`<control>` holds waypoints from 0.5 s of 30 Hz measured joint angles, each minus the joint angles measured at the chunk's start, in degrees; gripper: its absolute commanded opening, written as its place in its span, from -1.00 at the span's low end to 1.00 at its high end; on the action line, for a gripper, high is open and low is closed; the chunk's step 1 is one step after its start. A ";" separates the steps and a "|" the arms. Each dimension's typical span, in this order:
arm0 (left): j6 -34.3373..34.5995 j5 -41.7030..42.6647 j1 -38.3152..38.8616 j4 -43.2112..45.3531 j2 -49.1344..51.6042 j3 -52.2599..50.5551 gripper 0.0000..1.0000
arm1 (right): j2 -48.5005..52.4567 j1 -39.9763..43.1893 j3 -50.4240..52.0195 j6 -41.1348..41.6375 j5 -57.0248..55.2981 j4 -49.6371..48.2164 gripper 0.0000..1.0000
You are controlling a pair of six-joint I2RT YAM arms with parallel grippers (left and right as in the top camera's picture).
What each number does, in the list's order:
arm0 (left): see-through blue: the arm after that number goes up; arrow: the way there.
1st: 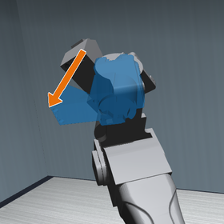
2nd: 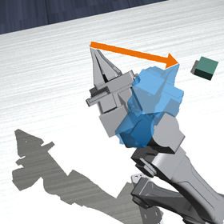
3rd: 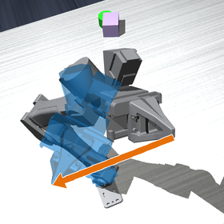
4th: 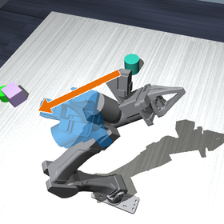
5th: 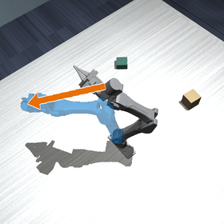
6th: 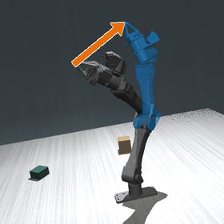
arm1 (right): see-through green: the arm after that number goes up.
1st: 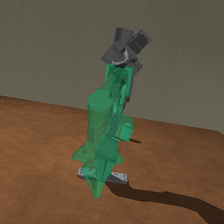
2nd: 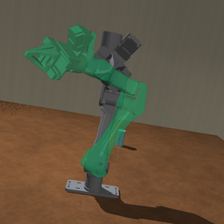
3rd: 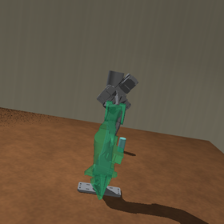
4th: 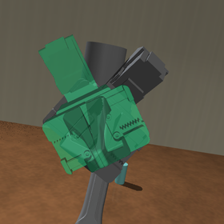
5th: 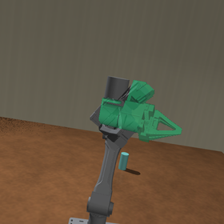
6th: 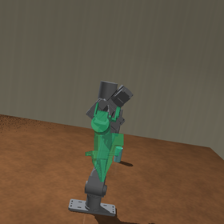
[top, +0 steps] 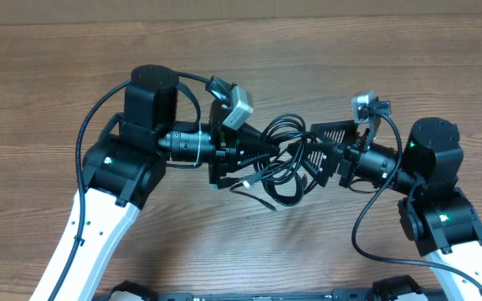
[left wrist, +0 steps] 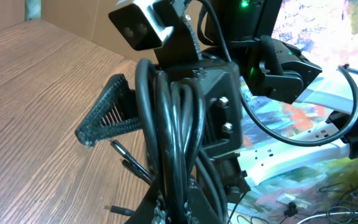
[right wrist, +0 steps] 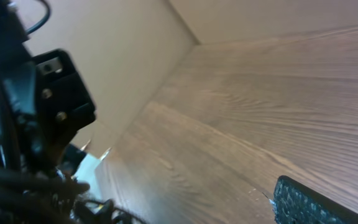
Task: Untangle cables
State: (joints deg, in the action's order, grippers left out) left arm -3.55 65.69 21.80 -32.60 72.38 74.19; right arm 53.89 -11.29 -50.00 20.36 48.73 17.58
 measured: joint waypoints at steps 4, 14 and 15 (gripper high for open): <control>-0.02 -0.44 0.37 0.09 0.00 0.00 -0.92 | 0.02 0.00 0.00 -1.01 3.13 -0.07 1.00; 0.00 -0.92 4.33 0.28 0.00 0.00 -0.92 | 0.35 -0.04 -0.02 0.61 -8.17 -2.47 1.00; 0.02 -1.11 4.59 0.26 0.00 0.00 -0.92 | 0.52 -0.17 -0.04 1.27 -11.67 -0.48 1.00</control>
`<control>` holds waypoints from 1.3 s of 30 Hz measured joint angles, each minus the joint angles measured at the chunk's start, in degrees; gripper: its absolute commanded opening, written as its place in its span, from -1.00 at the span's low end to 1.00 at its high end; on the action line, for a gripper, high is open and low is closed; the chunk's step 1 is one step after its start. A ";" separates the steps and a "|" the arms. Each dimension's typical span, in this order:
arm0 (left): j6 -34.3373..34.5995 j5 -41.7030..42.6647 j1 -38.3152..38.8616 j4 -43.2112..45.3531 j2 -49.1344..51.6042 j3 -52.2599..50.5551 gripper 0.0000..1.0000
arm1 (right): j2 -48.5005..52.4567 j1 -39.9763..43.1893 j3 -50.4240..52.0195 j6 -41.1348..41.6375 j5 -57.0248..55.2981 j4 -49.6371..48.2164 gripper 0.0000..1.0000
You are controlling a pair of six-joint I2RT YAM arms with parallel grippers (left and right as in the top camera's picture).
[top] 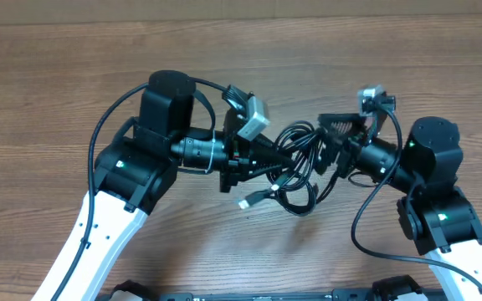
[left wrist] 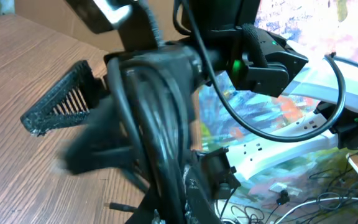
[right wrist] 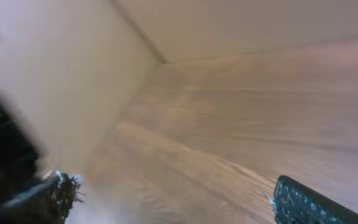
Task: Untangle cables
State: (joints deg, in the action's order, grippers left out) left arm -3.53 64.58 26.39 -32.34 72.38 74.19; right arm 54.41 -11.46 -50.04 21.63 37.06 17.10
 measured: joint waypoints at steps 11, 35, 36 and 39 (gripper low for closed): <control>0.00 -4.22 0.66 0.24 2.67 -1.55 -0.92 | -0.15 -2.01 -1.07 6.10 -33.05 26.16 1.00; -10.78 -7.10 -6.40 -15.82 0.48 -1.05 -0.91 | 1.42 -0.20 -0.39 -17.03 -22.97 29.14 0.90; -13.18 -7.08 -6.40 -17.73 0.48 -1.01 -0.92 | 1.42 -0.20 -0.39 -18.43 -21.22 28.81 0.88; -24.26 -7.39 -6.40 -24.98 0.48 -0.79 -0.92 | 1.38 -0.20 -0.39 -26.56 -13.16 28.17 0.86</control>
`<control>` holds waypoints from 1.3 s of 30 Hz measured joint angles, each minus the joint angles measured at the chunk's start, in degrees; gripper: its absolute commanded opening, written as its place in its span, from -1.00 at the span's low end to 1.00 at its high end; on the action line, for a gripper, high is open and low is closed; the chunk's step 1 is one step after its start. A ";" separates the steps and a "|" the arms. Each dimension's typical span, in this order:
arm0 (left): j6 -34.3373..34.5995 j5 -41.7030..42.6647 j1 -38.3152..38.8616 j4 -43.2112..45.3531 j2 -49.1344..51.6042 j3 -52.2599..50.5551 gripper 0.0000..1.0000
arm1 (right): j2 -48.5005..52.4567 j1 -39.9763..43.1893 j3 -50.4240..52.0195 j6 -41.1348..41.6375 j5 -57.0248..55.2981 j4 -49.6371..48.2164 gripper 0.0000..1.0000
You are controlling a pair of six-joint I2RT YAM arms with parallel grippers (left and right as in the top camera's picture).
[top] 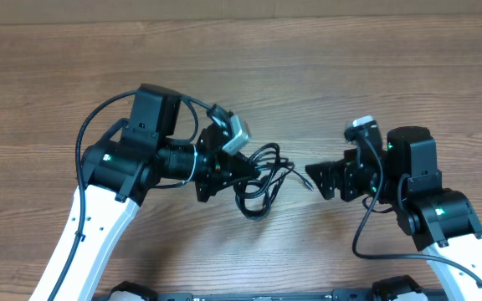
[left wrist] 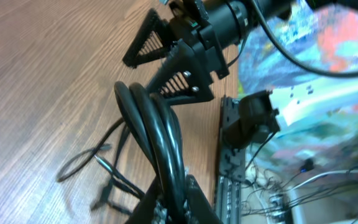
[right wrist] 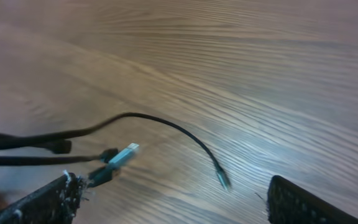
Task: Untangle cables
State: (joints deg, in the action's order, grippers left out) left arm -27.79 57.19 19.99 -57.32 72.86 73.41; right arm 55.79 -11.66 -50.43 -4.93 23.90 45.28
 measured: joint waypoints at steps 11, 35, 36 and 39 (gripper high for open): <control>-18.47 -11.19 0.00 -10.43 0.00 0.04 -0.92 | -0.02 0.00 0.15 -20.74 27.17 -7.48 0.88; -18.38 -7.04 10.64 -0.37 0.00 0.04 -0.44 | -0.17 -0.09 0.35 -23.89 44.33 -11.58 -0.92; -17.55 -7.48 10.64 -0.37 0.00 0.04 0.41 | -0.20 -0.09 0.35 -23.69 44.28 -11.61 -0.92; -12.09 -8.92 10.80 -0.04 0.00 0.04 1.00 | -0.17 0.00 0.35 -21.22 42.75 -12.26 -0.92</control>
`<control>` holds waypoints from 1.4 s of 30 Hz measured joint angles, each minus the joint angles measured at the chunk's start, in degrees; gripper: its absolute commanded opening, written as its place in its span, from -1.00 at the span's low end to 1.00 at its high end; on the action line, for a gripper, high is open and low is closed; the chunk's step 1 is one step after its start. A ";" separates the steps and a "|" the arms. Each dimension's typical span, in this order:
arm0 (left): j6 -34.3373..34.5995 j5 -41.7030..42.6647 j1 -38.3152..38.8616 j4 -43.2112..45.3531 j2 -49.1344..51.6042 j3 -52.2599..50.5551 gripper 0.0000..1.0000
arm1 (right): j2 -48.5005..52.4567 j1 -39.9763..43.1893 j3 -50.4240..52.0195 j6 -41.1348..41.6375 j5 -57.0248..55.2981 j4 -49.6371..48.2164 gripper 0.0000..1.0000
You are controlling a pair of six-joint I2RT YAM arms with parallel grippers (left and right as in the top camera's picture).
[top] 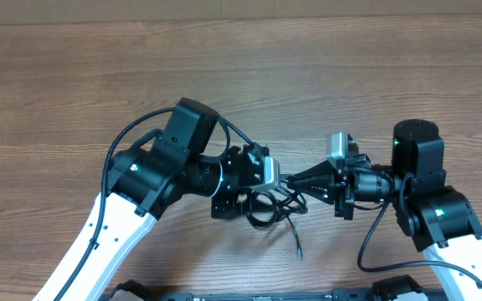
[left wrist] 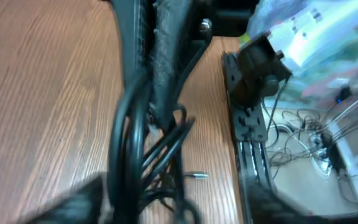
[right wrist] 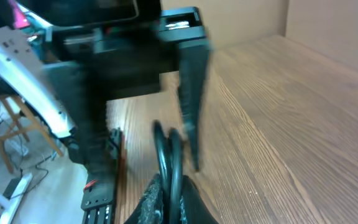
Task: Untangle cables
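A tangle of black cables (top: 269, 206) lies on the table between my two grippers. From it a loose end with a metal plug (top: 298, 248) trails toward the front edge. My right gripper (top: 294, 183) points left and is shut on two strands of the cable (right wrist: 165, 146), which rise from its fingers (right wrist: 154, 199). My left gripper (top: 258, 196) points right, close against it. In the blurred left wrist view its fingers (left wrist: 79, 202) stand apart, the cable strands (left wrist: 129, 124) running between them. The plug (left wrist: 197, 176) shows there on the wood.
The wooden table (top: 57, 84) stretches far to the left and back. Both arms stand near the front edge, where a black mounting rail (left wrist: 244, 112) runs. Beyond that edge are floor cables and a power strip.
My right gripper was open and apart from the bundle on the right; now it is shut on two strands. My left gripper was shut on the bundle; now its fingers are spread. Both arms stand closer together.
First both grippers met at the bundle, the left shut on it, the right open. Half a second later the same held further right. Then the arms stood apart, the left holding the bundle. Now the right is shut on the cable and the left is open.
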State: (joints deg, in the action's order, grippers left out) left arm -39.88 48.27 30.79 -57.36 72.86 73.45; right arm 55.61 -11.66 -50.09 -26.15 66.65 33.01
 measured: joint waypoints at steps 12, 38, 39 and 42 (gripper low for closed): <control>37.00 -0.76 -12.20 5.75 -1.53 0.02 1.00 | 0.04 0.00 0.07 16.13 -5.62 -14.21 -0.92; 26.86 12.28 -17.79 2.51 -1.53 0.11 1.00 | 0.04 0.00 0.07 18.62 16.61 -25.51 -0.92; 26.49 12.39 -17.81 1.70 -1.53 0.11 0.99 | 0.04 0.00 0.07 18.64 16.85 -25.49 -0.92; 25.77 12.44 -17.79 -2.64 -1.53 0.28 1.00 | 0.04 0.00 0.07 18.84 16.59 -25.49 -0.92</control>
State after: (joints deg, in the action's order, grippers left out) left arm -14.11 60.71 12.99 -60.01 71.33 73.73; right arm 55.66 -11.66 -50.02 -7.31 83.24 7.53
